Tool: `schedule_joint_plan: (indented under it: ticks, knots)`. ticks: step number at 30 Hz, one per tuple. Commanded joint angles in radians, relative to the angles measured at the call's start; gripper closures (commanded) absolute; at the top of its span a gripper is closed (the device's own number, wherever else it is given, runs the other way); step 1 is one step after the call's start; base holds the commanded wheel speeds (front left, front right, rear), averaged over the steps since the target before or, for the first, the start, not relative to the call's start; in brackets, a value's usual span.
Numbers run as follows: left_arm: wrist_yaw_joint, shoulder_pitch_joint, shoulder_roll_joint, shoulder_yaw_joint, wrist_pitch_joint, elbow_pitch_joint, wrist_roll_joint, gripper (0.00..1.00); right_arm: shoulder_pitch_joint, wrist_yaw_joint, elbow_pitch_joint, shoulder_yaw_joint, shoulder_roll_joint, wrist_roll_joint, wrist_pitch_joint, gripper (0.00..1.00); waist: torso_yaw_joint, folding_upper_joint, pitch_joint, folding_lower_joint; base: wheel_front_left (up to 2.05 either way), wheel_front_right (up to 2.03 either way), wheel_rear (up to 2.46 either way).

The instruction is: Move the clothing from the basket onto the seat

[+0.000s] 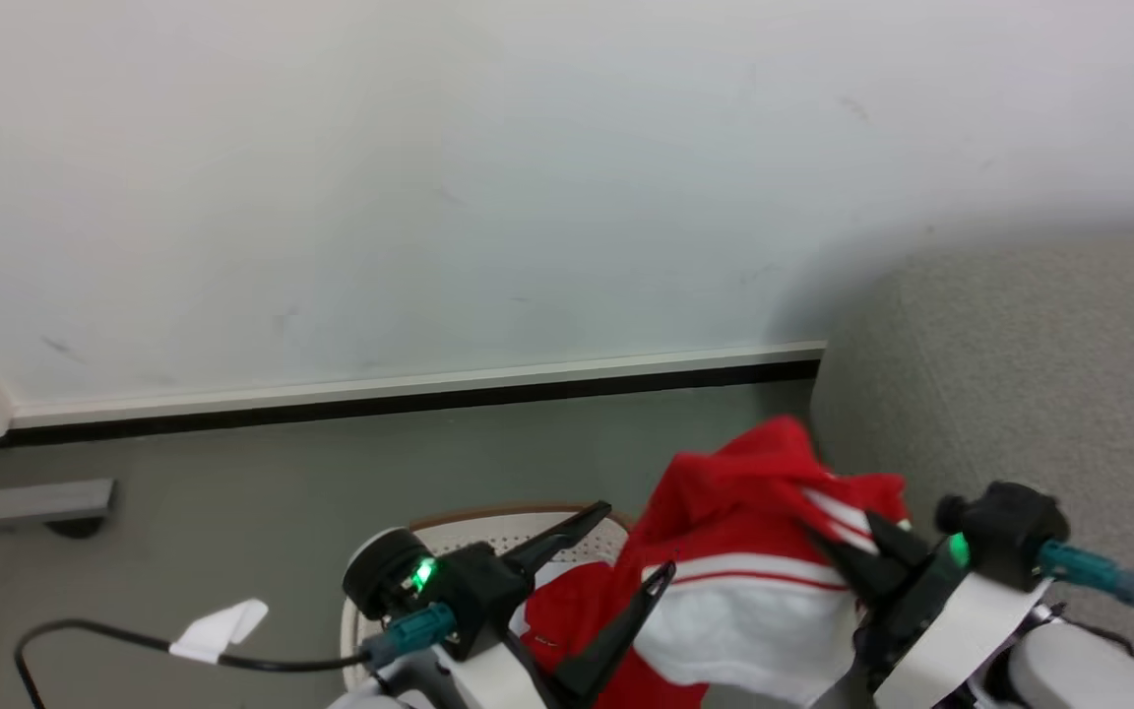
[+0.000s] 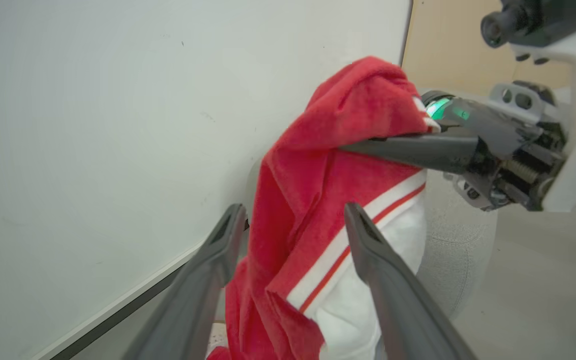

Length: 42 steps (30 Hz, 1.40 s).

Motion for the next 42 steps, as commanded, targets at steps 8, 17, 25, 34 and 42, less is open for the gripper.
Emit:
schedule_joint_plan:
  ticks: [8, 17, 25, 34, 42]
  knots:
    - [-0.003, 0.013, -0.047, -0.019, -0.112, 0.111, 0.032, 0.0, 0.049, -0.002, -0.048, -0.177, -0.053, -0.028, -0.003, 1.0, -0.121, 0.0, 0.045, 0.0, 0.0, 0.0, 0.0]
    - [0.001, -0.013, -0.076, -0.015, -0.181, 0.196, 0.046, 0.0, 0.139, -0.002, -0.084, -0.36, -0.064, -0.08, 0.009, 1.0, -0.216, 0.0, 0.093, 0.0, 0.0, 0.0, 0.0]
    - [-0.009, -0.048, -0.075, -0.018, -0.187, 0.213, 0.053, 0.0, 0.185, -0.002, -0.095, -0.47, -0.033, -0.132, 0.004, 1.0, -0.224, 0.0, 0.144, 0.0, 0.0, 0.0, 0.0]
    - [-0.006, -0.117, -0.044, 0.0, -0.168, 0.192, 0.065, 0.0, 0.019, -0.002, -0.024, -0.651, 0.038, -0.222, -0.007, 1.0, -0.167, 0.0, 0.295, 0.0, 0.0, 0.0, 0.0]
    - [0.002, -0.173, -0.014, 0.027, -0.163, 0.171, 0.08, 0.0, -0.307, -0.002, 0.084, -0.934, 0.054, -0.298, 0.078, 1.0, -0.095, 0.0, 0.442, 0.0, 0.0, 0.0, 0.0]
